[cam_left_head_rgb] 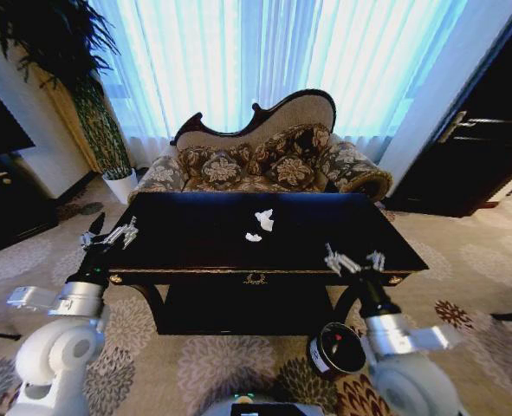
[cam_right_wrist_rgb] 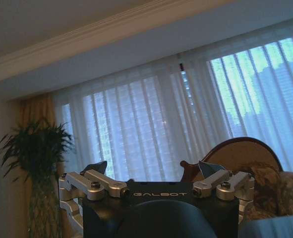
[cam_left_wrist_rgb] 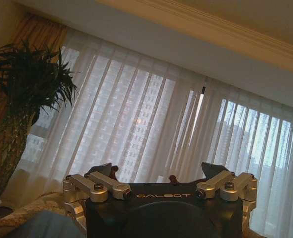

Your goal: Move to the front of the table and place the trash on the table into the trash bin.

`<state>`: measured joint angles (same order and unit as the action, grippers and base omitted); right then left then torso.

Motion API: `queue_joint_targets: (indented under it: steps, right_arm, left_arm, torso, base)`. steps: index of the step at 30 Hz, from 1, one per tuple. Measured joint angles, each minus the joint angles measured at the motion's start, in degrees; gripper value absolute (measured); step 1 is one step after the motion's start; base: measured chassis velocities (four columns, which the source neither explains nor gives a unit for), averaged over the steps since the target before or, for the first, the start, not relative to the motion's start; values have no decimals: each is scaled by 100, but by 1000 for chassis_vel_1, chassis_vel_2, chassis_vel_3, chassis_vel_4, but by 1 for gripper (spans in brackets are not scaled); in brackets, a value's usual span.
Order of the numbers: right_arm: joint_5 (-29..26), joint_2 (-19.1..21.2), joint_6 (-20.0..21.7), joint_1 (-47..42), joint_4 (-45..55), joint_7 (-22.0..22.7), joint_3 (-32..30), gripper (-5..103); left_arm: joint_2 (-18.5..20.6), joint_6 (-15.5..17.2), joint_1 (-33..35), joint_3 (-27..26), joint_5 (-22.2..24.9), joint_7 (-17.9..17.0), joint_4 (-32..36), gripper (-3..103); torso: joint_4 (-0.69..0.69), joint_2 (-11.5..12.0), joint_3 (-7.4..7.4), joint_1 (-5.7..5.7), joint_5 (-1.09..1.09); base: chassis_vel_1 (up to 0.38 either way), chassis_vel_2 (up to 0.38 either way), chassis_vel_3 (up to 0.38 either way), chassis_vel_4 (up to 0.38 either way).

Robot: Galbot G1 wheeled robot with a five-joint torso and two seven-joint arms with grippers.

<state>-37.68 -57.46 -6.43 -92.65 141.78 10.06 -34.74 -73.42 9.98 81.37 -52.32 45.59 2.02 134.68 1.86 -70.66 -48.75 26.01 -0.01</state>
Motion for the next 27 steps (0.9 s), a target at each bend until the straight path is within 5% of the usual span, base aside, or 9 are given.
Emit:
queue_joint_targets:
  steps: [15,23,27]
  right_arm:
    - [466,1428,858,1640,-1156,557,707,100]
    - [-1069,3096,1393,2586,-1620,850,1123,100]
    - [-1595,3438,1534,3342,-1833,843,1652,100]
  left_arm:
    - [-34,37,-156,186,-183,2,-186,100]
    - [-4,39,-442,526,-357,34,-579,100]
    - [-3,29,-563,610,-381,48,-744,100]
  torso:
    - [0,1,-1,0,2]
    - [4,1,0,0,-1]
    - [1,1,0,1,0]
  base:
    - [0,0,0,0]
    - [0,0,0,0]
    - [0,0,0,0]
